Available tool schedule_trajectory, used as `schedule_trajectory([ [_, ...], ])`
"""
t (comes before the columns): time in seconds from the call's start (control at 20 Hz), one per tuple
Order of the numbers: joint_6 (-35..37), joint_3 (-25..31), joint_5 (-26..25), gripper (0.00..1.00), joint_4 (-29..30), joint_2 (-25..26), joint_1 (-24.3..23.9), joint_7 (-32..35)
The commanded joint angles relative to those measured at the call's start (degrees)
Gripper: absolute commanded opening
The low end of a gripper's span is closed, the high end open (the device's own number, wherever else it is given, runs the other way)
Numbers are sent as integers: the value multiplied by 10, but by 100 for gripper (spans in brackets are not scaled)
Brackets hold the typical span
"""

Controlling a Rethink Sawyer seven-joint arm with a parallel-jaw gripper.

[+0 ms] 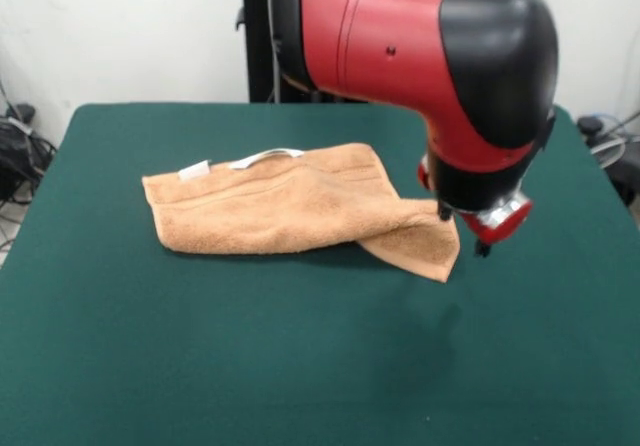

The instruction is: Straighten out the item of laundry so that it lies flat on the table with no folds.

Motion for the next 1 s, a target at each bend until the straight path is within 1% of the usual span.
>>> schedule_trajectory([
  [0.05,34,22,14,100,45,-17,9,144],
  [0.45,2,27,11,100,38,7,5,140],
  [0.7,7,16,0,100,28,13,5,139],
  [1.0,-11,12,1,100,58,5,14,144],
])
